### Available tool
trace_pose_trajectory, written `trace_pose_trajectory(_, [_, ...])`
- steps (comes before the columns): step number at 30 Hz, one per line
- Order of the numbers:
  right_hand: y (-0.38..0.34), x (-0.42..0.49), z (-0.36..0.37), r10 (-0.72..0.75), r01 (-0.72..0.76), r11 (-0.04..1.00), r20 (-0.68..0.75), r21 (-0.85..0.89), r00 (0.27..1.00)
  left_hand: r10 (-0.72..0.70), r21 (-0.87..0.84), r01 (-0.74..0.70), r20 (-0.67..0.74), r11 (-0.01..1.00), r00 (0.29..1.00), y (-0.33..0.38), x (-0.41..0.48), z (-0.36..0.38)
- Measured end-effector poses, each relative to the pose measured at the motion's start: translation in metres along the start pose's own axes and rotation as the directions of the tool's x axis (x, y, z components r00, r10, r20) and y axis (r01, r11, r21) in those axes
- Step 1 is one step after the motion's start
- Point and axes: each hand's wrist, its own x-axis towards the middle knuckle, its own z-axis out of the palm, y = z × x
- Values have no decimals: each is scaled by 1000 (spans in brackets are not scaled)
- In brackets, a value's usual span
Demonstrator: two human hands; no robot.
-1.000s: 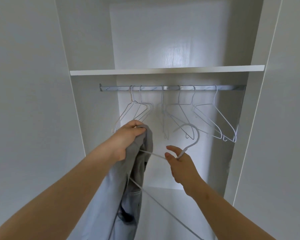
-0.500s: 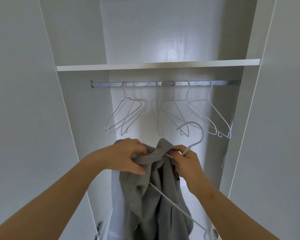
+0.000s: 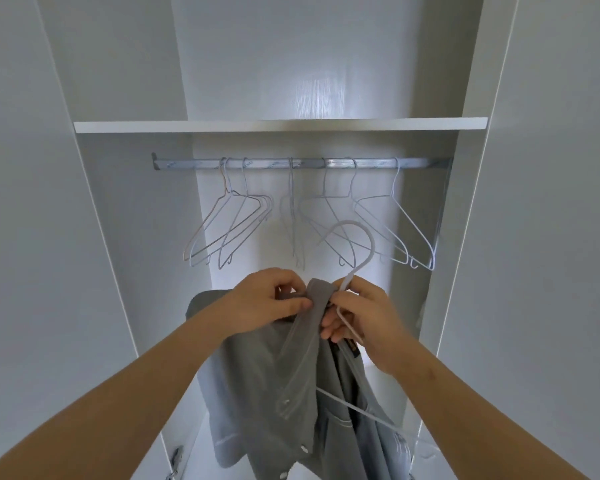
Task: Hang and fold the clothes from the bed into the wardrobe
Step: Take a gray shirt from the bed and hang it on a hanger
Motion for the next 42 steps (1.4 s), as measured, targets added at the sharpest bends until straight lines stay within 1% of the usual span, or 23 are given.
trace_pose_trajectory(3, [-3,0,-10,44,-58,992,119,114,992,12,9,-13,67,1000,998,6,1,-5])
trace_pose_trajectory(5, [-2,1,-12,82,-109,979,151,175,985,23,14,-24,77,1000,997,10,0,-5])
trace_pose_trajectory(6, [-2,2,-12,96,-121,978,150,170,984,27,16,-29,91,999,995,13,-1,-5])
trace_pose_trajectory(8, [0,3,-12,98,-116,988,167,103,981,38,33,-42,112,999,993,16,-4,-4])
trace_pose_trajectory(11, [0,5,-12,140,-157,986,231,57,963,31,-9,-30,40,999,999,16,-8,-11])
trace_pose_trajectory(12, [1,6,-13,165,-177,984,246,28,955,19,-43,-19,-2,999,1000,14,-10,-14])
trace_pose_trajectory(14, [5,7,-15,216,-192,975,305,-109,927,0,-111,-7,-64,994,998,12,-14,-20])
trace_pose_trajectory(16, [11,6,-13,305,-203,940,408,-275,861,20,-118,-29,-80,993,997,12,-19,-25])
trace_pose_trajectory(17, [14,6,-10,363,-201,905,433,-375,825,35,-116,-45,-82,992,996,12,-22,-27])
trace_pose_trajectory(18, [18,6,-6,417,-190,856,423,-481,804,43,-122,-54,-90,991,995,13,-24,-30])
trace_pose_trajectory(20, [22,7,1,482,-153,737,354,-658,801,42,-166,-61,-120,984,992,13,-29,-36])
trace_pose_trajectory(21, [24,7,4,504,-134,685,333,-716,797,38,-184,-63,-138,981,990,13,-31,-39])
trace_pose_trajectory(23, [25,5,10,537,-95,620,333,-778,775,43,-200,-73,-153,977,987,13,-35,-45])
trace_pose_trajectory(25, [25,3,15,563,-62,597,364,-800,742,43,-242,-80,-154,967,987,11,-39,-53])
trace_pose_trajectory(28, [24,0,16,600,-68,612,407,-788,688,20,-269,-66,-171,961,985,5,-46,-69])
trace_pose_trajectory(30, [25,0,15,613,-143,667,430,-731,662,-9,-285,-49,-199,957,980,0,-49,-78])
trace_pose_trajectory(31, [26,0,16,611,-172,691,439,-702,659,-17,-294,-46,-210,955,978,-2,-50,-80])
trace_pose_trajectory(32, [28,-1,17,603,-169,699,445,-695,662,-21,-297,-46,-218,954,976,-3,-51,-81])
trace_pose_trajectory(35, [38,0,27,592,-105,679,458,-726,663,-33,-312,-54,-268,949,963,-5,-52,-81])
trace_pose_trajectory(37, [44,0,32,587,-108,692,469,-714,660,-50,-353,-68,-314,933,948,-6,-52,-83])
trace_pose_trajectory(38, [47,-1,35,574,-112,704,470,-701,671,-53,-368,-77,-331,926,942,-5,-51,-83])
trace_pose_trajectory(40, [53,-3,40,524,-94,727,460,-681,717,-46,-374,-90,-341,923,939,-3,-48,-83])
trace_pose_trajectory(42, [58,-3,45,477,-42,701,424,-712,770,-43,-377,-95,-342,921,939,-1,-46,-81])
